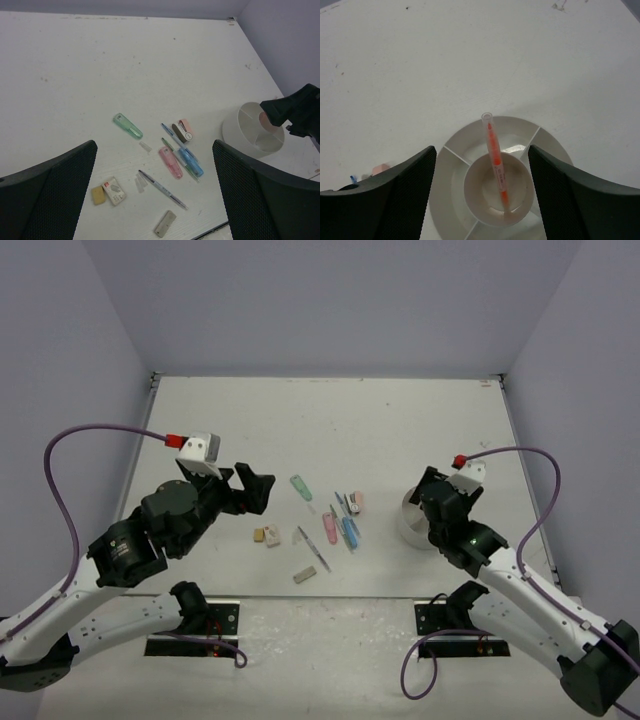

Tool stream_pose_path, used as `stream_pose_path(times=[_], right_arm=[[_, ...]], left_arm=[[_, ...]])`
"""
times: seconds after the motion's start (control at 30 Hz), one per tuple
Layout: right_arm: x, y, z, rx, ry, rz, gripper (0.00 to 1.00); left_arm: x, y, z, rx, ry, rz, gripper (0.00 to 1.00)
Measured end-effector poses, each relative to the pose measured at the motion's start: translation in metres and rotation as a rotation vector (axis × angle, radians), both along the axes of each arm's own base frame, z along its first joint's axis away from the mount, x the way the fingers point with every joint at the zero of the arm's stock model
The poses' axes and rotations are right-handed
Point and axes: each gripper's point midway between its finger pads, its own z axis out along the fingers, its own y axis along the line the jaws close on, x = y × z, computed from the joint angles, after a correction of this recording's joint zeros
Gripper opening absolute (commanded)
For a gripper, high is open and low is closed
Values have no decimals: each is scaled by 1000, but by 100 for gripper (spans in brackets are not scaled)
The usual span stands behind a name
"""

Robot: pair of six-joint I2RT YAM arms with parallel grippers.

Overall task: Sort the stationery into containers
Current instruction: Place the pen in the storage box, then pick up the pen from the center of the board.

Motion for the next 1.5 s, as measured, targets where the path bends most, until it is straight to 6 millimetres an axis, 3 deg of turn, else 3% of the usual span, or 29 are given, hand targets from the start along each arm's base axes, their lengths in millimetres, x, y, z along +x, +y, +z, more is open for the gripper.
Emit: stream_pose_path(times=[0.13, 0.27, 0.4, 0.47, 0.6, 0.7, 0.8, 0.9, 1.07, 1.27, 1.4, 1.5], right_arm=[[-2, 5, 7, 9, -6, 44, 78], [-1, 23, 48, 51, -57, 139, 78], [-5, 43, 110, 90, -137, 223, 76], [-9, 52, 132, 98, -155, 260, 69], [-10, 81, 147, 75, -93, 383, 53], [-5, 128, 127, 50, 32, 542, 49], [-12, 170, 79, 19, 198, 682, 44], [-29, 205, 31, -4, 348, 802, 40], [-53, 251, -30, -29, 527, 932, 39], [-70, 284, -82, -72, 667, 995, 37], [-67, 300, -105, -96, 709, 994, 36], [-68, 299, -118, -114, 743, 984, 32]], left_arm=[[1, 1, -1, -5, 6, 15, 100], [10, 6, -10, -6, 38, 103, 100], [23, 6, -41, 49, 122, 221, 100], [31, 5, -58, 90, 164, 270, 100], [53, 16, -93, 176, 257, 380, 100], [65, 32, -110, 211, 309, 461, 100], [64, 39, -111, 214, 317, 485, 100], [58, 48, -103, 206, 303, 499, 100], [48, 62, -74, 168, 226, 476, 100], [39, 70, -60, 167, 181, 437, 100], [37, 69, -73, 212, 200, 412, 100], [37, 66, -92, 267, 238, 397, 100]])
